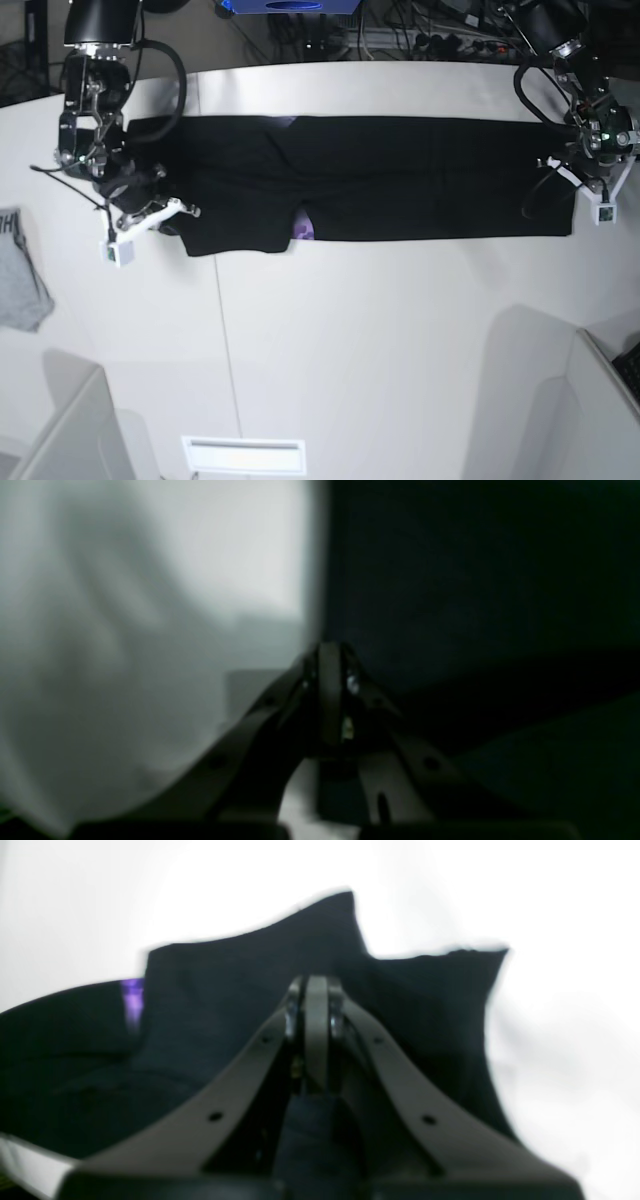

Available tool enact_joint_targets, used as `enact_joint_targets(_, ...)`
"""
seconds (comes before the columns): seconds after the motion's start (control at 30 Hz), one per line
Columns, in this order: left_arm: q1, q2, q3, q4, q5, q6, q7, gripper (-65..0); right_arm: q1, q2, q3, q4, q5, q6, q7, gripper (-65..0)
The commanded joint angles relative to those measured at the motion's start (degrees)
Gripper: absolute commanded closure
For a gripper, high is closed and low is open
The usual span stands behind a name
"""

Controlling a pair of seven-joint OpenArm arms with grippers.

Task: Fold the T-shirt properly
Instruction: 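Move the right gripper over the shirt's sleeve end and grasp it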

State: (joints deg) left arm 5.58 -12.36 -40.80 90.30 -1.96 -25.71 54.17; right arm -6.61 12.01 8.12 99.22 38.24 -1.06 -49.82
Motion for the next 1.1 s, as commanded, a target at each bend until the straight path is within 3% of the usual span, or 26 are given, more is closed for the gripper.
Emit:
enact_joint_targets(0.0,-0.71,-0.96,-0.39,1.87,-0.55,0.0,-0.85,0.0,1.82,-0.1,0.1,1.04,0.31,0.14,-0.24,0.0)
enact_joint_targets(0.13,0.7,-1.13,-0.48,2.4,-0.55,0.0,-1.12,0.0,6.92,-2.03,-3.24,0.87,-0.04,0.14,-7.28,0.0)
enact_joint_targets(0.27,0.88,-0.87,-3.03,2.4,-0.55,0.0,-1.21,0.0,10.61,-2.12,-10.54,0.69,-0.04,0.14,-7.89,-27.9)
enact_joint_targets(0.33,0.88,-0.87,-3.91,2.49,-0.55,0.0,-1.03,0.0,12.81,-2.12,-13.17,-0.27,-0.04,0.05,-7.89,-36.3)
enact_joint_targets(0.37,0.97,-0.87,-4.43,2.49,-0.55,0.0,-1.03,0.0,13.51,-2.21,-14.49,-0.98,-0.04,0.05,-7.89,-37.5)
enact_joint_targets(0.5,2.28,-1.05,-5.58,2.49,-0.55,0.0,-1.12,0.0,15.97,-4.14,-20.21,-5.55,-0.48,0.05,-7.8,-37.5)
enact_joint_targets(0.57,2.46,-1.13,-5.67,2.49,-0.55,0.0,-1.12,0.0,17.03,-5.9,-22.14,-8.71,-3.65,0.05,-6.75,-37.5)
enact_joint_targets(0.83,3.6,-1.22,-5.75,2.49,-0.55,0.0,-1.21,0.0,15.1,-17.68,-23.46,-12.32,-34.06,-0.04,0.02,-37.5)
enact_joint_targets(0.9,4.22,-1.22,-5.75,2.49,-0.55,0.0,-1.21,0.0,13.6,-19.09,-23.72,-11.26,-40.92,-0.04,2.13,-37.5)
enact_joint_targets(1.0,4.22,-1.22,-5.75,2.23,-0.55,0.0,-1.29,0.0,12.46,-19.7,-23.81,-10.38,-45.32,-0.21,3.45,-37.5)
enact_joint_targets(1.07,4.22,-1.22,-5.75,2.14,-0.55,0.0,-1.29,0.0,13.07,-19.79,-23.55,-11.35,-45.49,-2.68,2.75,-37.5)
